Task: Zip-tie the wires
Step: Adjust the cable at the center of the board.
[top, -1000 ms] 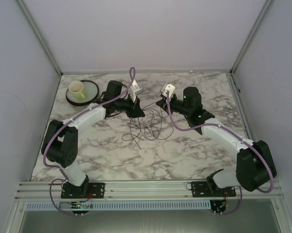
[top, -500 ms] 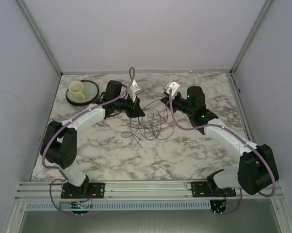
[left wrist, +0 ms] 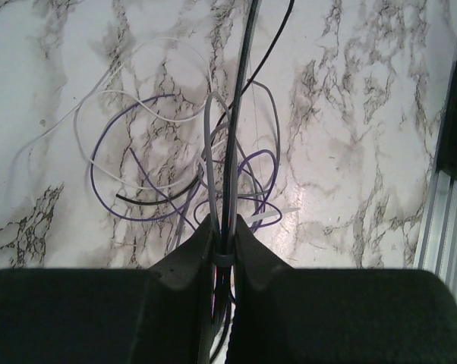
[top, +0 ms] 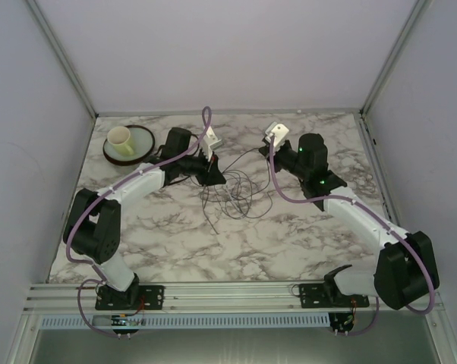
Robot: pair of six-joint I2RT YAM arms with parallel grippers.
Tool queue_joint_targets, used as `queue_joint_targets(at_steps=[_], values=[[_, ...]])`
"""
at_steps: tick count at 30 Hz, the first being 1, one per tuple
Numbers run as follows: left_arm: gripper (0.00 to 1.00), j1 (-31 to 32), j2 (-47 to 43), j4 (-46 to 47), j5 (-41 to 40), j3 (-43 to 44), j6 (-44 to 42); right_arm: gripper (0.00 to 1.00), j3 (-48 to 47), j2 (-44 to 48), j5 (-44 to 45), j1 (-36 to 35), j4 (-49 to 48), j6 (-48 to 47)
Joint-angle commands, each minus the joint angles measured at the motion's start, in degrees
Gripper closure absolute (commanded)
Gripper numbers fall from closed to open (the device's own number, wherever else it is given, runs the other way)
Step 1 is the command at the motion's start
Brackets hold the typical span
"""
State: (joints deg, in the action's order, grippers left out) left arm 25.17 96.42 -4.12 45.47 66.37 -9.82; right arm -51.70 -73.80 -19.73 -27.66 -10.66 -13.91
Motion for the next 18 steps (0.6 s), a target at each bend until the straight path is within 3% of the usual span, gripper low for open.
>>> queue_joint_targets(at_steps=[1, 18], values=[[0.89, -0.38, -2.18, 0.38, 0.24, -0.88, -0.54, 1.00, -2.38, 2.43, 2.95, 1.22, -2.27, 0.38], [0.97, -0.47, -2.71, 0.44, -0.47, -0.95, -0.29, 1.00, -0.84, 3.94, 3.02, 2.00, -2.36, 1.02]])
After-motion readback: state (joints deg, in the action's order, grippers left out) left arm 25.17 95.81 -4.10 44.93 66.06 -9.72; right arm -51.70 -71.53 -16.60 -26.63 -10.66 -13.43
